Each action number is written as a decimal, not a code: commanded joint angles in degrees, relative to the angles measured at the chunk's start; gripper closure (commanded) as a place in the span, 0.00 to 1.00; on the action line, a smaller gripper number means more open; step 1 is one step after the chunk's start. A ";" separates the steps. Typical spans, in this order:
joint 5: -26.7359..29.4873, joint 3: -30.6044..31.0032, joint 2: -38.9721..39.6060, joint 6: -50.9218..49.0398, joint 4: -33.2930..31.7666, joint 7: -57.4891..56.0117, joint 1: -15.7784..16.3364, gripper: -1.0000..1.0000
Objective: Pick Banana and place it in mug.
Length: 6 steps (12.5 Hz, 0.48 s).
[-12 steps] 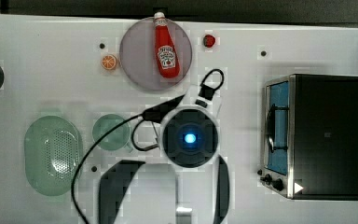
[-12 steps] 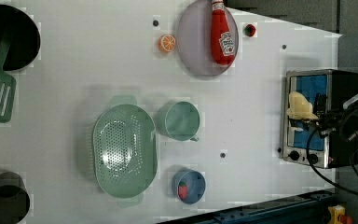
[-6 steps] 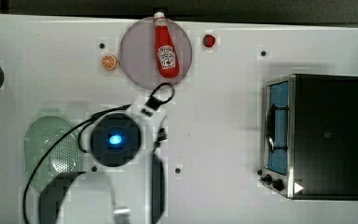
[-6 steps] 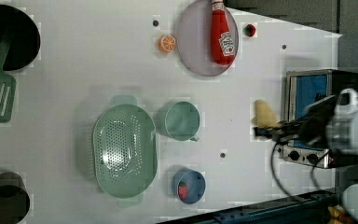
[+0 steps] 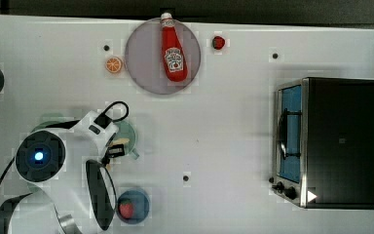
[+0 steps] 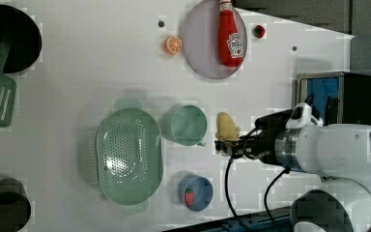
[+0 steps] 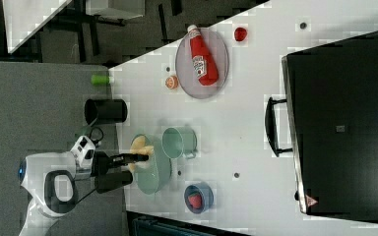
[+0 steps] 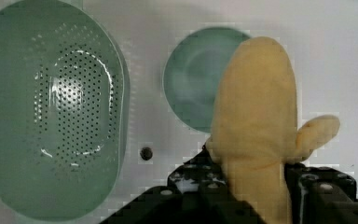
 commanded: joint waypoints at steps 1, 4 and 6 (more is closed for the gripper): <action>0.50 0.65 4.47 4.31 0.41 8.97 -1.08 0.68; -0.07 1.06 9.46 8.52 0.39 9.31 -1.07 0.68; -2.56 0.75 11.55 11.16 0.26 9.33 -1.07 0.65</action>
